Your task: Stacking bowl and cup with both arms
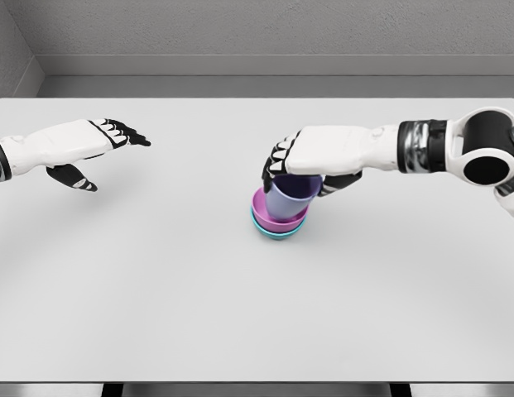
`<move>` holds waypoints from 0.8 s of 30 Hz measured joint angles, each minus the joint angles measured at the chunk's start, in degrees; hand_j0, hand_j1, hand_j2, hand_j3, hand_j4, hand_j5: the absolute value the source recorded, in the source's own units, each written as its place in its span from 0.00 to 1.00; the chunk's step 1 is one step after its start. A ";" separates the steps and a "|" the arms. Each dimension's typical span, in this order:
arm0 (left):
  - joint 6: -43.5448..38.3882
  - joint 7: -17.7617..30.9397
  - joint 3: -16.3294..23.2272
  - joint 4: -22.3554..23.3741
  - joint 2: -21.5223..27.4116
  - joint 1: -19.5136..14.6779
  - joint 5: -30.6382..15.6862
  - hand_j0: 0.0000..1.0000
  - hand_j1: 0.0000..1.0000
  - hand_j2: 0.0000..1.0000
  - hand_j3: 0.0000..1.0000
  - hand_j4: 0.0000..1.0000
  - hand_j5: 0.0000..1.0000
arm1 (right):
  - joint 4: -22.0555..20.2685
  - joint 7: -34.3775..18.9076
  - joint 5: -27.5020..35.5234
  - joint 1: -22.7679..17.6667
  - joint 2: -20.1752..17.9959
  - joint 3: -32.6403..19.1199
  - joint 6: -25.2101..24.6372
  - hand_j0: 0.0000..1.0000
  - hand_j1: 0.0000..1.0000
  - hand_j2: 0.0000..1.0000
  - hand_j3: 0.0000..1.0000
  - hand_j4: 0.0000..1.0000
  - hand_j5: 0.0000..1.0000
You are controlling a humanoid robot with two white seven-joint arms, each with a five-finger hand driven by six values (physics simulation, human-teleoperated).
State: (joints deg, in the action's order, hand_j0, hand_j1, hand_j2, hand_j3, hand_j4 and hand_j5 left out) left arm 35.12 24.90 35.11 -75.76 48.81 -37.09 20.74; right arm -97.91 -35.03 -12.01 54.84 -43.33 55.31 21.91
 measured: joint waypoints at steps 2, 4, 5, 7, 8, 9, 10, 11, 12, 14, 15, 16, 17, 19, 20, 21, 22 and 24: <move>0.00 0.00 0.00 0.00 0.00 0.00 0.00 1.00 1.00 1.00 1.00 1.00 1.00 | 0.51 0.00 -0.28 0.00 0.32 0.36 -0.06 0.65 0.65 0.65 0.65 0.65 0.65; 0.00 0.00 0.00 0.02 0.00 0.00 0.00 1.00 1.00 1.00 1.00 1.00 1.00 | 1.08 0.00 -0.49 0.18 0.84 0.79 -0.13 0.66 0.66 0.66 0.66 0.66 0.66; 0.00 0.00 0.00 0.04 0.00 0.00 0.00 1.00 1.00 1.00 1.00 1.00 1.00 | 1.40 0.00 -0.58 0.18 1.10 1.04 -0.14 0.69 0.69 0.69 0.69 0.69 0.69; 0.00 0.00 0.00 0.02 0.00 0.00 0.00 1.00 1.00 1.00 1.00 1.00 1.00 | 1.83 0.00 -0.66 0.18 1.48 1.35 -0.22 1.00 1.00 1.00 1.00 1.00 1.00; 0.00 0.00 0.00 0.02 0.00 0.00 0.00 1.00 1.00 1.00 1.00 1.00 1.00 | 1.96 0.00 -0.68 0.18 1.57 1.45 -0.24 1.00 1.00 1.00 1.00 1.00 1.00; 0.00 0.00 0.00 0.01 0.00 0.00 0.00 1.00 1.00 1.00 1.00 1.00 1.00 | 2.06 0.00 -0.68 0.18 1.63 1.54 -0.25 1.00 1.00 1.00 1.00 1.00 1.00; 0.00 0.00 0.00 0.01 0.00 0.00 0.00 1.00 1.00 1.00 1.00 1.00 1.00 | 2.12 0.00 -0.69 0.09 1.68 1.61 -0.26 1.00 1.00 1.00 1.00 1.00 1.00; 0.00 0.00 0.00 0.01 0.00 0.00 0.00 1.00 1.00 1.00 1.00 1.00 1.00 | 2.15 0.00 -0.70 0.09 1.71 1.65 -0.26 1.00 1.00 1.00 1.00 1.00 1.00; 0.00 0.00 0.00 0.00 0.00 0.00 0.00 1.00 1.00 1.00 1.00 1.00 1.00 | 2.16 0.00 -0.70 0.18 1.71 1.69 -0.27 1.00 1.00 1.00 1.00 1.00 1.00; 0.00 0.00 0.00 0.00 0.00 0.00 0.00 1.00 1.00 1.00 1.00 1.00 1.00 | 2.08 0.00 -0.71 0.53 1.38 1.57 -0.28 1.00 1.00 1.00 1.00 1.00 1.00; 0.00 0.00 0.00 0.00 0.00 0.00 0.00 1.00 1.00 1.00 1.00 1.00 1.00 | 1.94 0.00 -0.72 0.62 1.00 1.16 -0.25 1.00 1.00 1.00 1.00 1.00 1.00; 0.00 0.00 0.00 0.00 0.00 0.00 0.00 1.00 1.00 1.00 1.00 1.00 1.00 | 1.64 0.00 -0.73 0.53 0.39 0.07 -0.17 1.00 1.00 1.00 1.00 1.00 1.00; 0.00 0.00 0.00 0.00 0.00 0.00 0.00 1.00 1.00 1.00 1.00 1.00 1.00 | 1.25 0.00 -0.74 0.35 -0.47 -1.58 0.00 1.00 1.00 1.00 1.00 1.00 1.00; 0.00 0.00 0.00 0.00 0.00 0.00 0.00 1.00 1.00 1.00 1.00 1.00 1.00 | 0.10 0.00 -0.72 -0.35 -3.12 -5.97 0.66 1.00 1.00 1.00 1.00 1.00 1.00; 0.00 0.00 0.00 0.00 0.00 0.00 0.00 1.00 1.00 1.00 1.00 1.00 1.00 | -0.38 0.00 -0.69 -0.96 -4.70 -8.23 1.88 1.00 1.00 1.00 1.00 1.00 1.00; 0.00 0.00 0.00 0.00 0.01 0.00 0.01 1.00 1.00 1.00 1.00 1.00 1.00 | -0.72 -0.01 -0.68 -2.99 -6.31 -10.36 3.44 1.00 1.00 1.00 1.00 1.00 1.00; 0.00 0.00 -0.01 0.00 0.03 0.00 0.00 1.00 1.00 1.00 1.00 1.00 1.00 | -0.92 -0.01 -0.66 -5.45 -7.86 -12.39 4.79 1.00 1.00 1.00 1.00 1.00 1.00; 0.00 0.00 -0.01 0.00 0.06 0.00 0.00 1.00 1.00 1.00 1.00 1.00 1.00 | -1.11 -0.01 -0.68 -8.70 -10.72 -15.50 7.32 1.00 1.00 1.00 1.00 1.00 1.00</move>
State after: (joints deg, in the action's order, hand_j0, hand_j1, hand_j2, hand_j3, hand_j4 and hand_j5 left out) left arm 35.12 24.90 35.10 -75.76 48.87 -37.09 20.74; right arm -99.02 -35.04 -12.70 46.14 -54.05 39.81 29.23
